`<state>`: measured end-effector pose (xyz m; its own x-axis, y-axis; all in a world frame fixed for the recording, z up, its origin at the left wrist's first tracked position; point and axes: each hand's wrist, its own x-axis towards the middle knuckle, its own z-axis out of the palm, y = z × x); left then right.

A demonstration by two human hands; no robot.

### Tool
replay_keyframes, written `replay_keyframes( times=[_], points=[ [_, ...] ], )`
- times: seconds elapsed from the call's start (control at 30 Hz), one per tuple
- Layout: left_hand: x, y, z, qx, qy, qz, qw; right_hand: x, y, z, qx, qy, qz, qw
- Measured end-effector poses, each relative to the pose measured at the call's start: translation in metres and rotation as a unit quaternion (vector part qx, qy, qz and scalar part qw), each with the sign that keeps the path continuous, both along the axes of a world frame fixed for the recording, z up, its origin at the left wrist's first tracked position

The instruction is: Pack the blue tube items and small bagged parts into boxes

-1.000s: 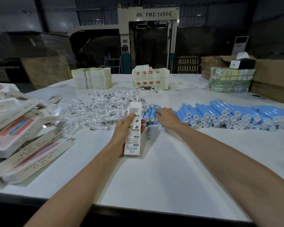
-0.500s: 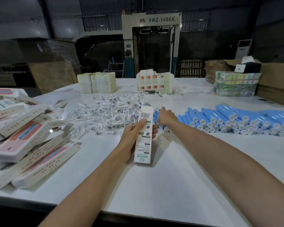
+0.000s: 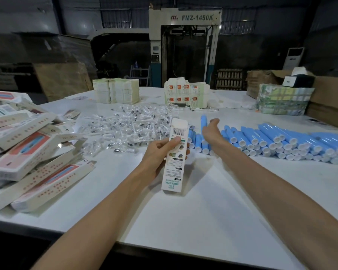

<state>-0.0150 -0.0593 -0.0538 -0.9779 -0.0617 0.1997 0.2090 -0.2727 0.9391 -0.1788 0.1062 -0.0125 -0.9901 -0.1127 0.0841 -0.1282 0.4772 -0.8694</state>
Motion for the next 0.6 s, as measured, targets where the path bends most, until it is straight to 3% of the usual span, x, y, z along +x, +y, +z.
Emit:
replay_keyframes(
  times=[0.07, 0.13, 0.2, 0.37, 0.6],
  points=[
    [0.003, 0.002, 0.002, 0.004, 0.000, 0.000, 1.000, 0.013, 0.015, 0.015, -0.164, 0.021, 0.013, 0.986],
    [0.006, 0.006, 0.003, 0.002, -0.004, 0.001, 1.000, 0.027, 0.027, 0.031, -0.320, 0.044, 0.052, 0.945],
    [0.008, 0.008, 0.004, -0.011, -0.007, 0.001, 1.000, 0.041, 0.036, 0.045, -0.414, 0.055, 0.104, 0.903],
    [0.013, 0.011, 0.006, -0.036, -0.016, 0.000, 0.999, 0.062, 0.036, 0.068, -0.381, 0.105, 0.148, 0.906],
    [0.015, 0.011, 0.006, -0.046, -0.004, -0.002, 0.999, 0.061, 0.031, 0.066, -0.272, 0.071, 0.179, 0.943]
  ],
)
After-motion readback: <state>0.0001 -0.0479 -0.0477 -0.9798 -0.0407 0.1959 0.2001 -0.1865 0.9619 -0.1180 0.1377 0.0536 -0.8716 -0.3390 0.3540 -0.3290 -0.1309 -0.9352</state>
